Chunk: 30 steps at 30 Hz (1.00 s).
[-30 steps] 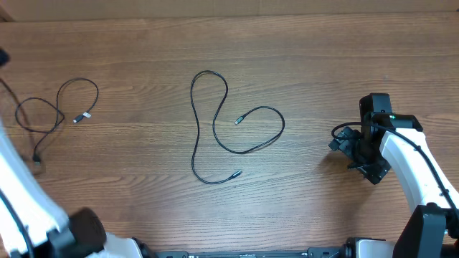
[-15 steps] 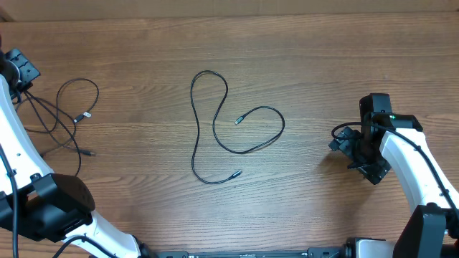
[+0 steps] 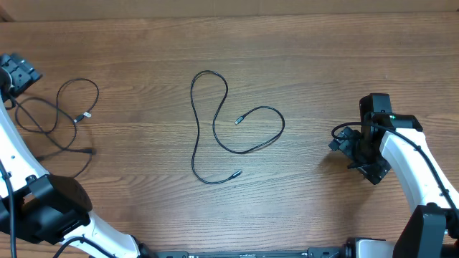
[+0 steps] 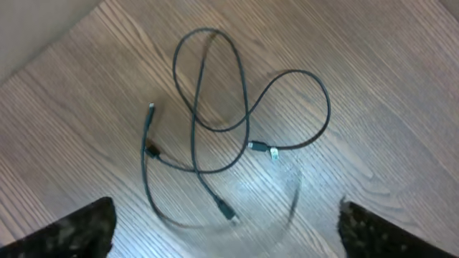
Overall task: Untangle cables
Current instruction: 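Lower the cable onto the left-side pile and open the left gripper, then reach the left gripper to the last black cable at center and grasp it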
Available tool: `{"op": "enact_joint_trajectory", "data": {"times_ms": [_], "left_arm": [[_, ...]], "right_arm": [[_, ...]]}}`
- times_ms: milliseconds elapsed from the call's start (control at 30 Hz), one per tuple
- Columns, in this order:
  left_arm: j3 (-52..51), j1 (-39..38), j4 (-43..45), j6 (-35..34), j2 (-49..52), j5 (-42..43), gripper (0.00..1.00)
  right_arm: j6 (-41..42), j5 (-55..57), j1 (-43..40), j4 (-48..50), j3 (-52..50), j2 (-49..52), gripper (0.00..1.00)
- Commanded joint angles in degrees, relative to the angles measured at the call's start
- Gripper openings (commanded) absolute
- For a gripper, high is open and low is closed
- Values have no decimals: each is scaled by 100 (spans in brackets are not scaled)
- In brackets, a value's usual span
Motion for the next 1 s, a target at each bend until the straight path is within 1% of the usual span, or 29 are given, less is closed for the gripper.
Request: {"op": "enact_joint_trajectory", "data": {"times_ms": [0,200,300,467,567,667,700,900,967], "left_arm": [[42,42,-20,-166,-20,188,99],[42,42,-118,-210,-20,538,100],[42,42,-144,-205,-20,874,99],[42,-31,-136,-205,-20,1875,99],[42,-219,-107,-197,-20,2430,100],[42,-579,-70,22,-20,2706,100],[42,-841,-50,184,-20,2710,100],[42,-1818,85,1185,-17,2706,100],[42,-2111,92,1325,-17,2691,100]], "right_arm": [[-20,9,-22,9,13,-24,100],[-20,9,-22,7,13,-24,100],[-20,9,-22,9,13,-24,100],[-17,7,-22,11,13,-24,100],[-17,7,-22,15,13,-24,100],[-17,7,-22,20,13,-24,100],[-17,7,-22,22,13,-24,100],[-20,7,-22,33,13,-24,100],[-20,9,-22,31,13,-24,100]]}}
